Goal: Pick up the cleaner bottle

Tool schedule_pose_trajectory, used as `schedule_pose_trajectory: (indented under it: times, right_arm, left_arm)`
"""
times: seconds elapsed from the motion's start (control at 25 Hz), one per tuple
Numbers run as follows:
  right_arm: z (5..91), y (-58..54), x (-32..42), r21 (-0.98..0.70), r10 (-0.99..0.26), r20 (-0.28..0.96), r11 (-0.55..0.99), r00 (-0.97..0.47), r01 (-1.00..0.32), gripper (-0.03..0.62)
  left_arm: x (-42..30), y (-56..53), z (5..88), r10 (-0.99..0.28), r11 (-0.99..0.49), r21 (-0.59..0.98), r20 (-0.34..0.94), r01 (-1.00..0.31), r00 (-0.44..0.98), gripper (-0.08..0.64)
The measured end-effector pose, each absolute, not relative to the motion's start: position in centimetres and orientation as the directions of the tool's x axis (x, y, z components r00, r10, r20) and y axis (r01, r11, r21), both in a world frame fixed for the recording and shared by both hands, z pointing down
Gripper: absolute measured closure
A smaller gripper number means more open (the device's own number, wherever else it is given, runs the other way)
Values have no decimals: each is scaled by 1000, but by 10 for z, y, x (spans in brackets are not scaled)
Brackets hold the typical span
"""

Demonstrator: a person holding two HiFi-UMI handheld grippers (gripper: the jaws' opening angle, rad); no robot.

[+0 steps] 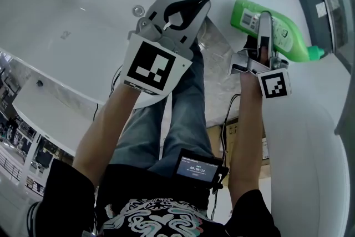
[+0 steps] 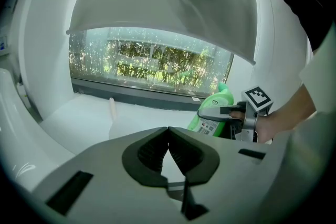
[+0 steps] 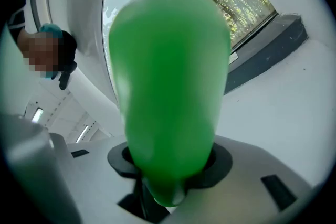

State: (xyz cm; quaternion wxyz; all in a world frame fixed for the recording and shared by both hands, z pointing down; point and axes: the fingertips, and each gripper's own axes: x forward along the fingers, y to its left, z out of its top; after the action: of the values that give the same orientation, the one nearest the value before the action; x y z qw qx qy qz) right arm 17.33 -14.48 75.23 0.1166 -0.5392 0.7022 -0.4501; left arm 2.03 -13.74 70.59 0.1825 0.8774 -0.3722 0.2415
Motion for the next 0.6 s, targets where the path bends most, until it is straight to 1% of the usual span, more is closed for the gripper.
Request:
schedule_pose_trajectory:
  times: [0.44,0.6]
  right_arm:
    - [702,-136,156,-866,-875,218,32,-433,-500,385]
    - [672,-135,132,-880,-856,209,47,-474,-472,385]
  left_arm:
    - [16,-131,668,-611,-652,100,517,-752,599,546]
    - [-6,-131,640,-626,-644,88,512,-760,589,545]
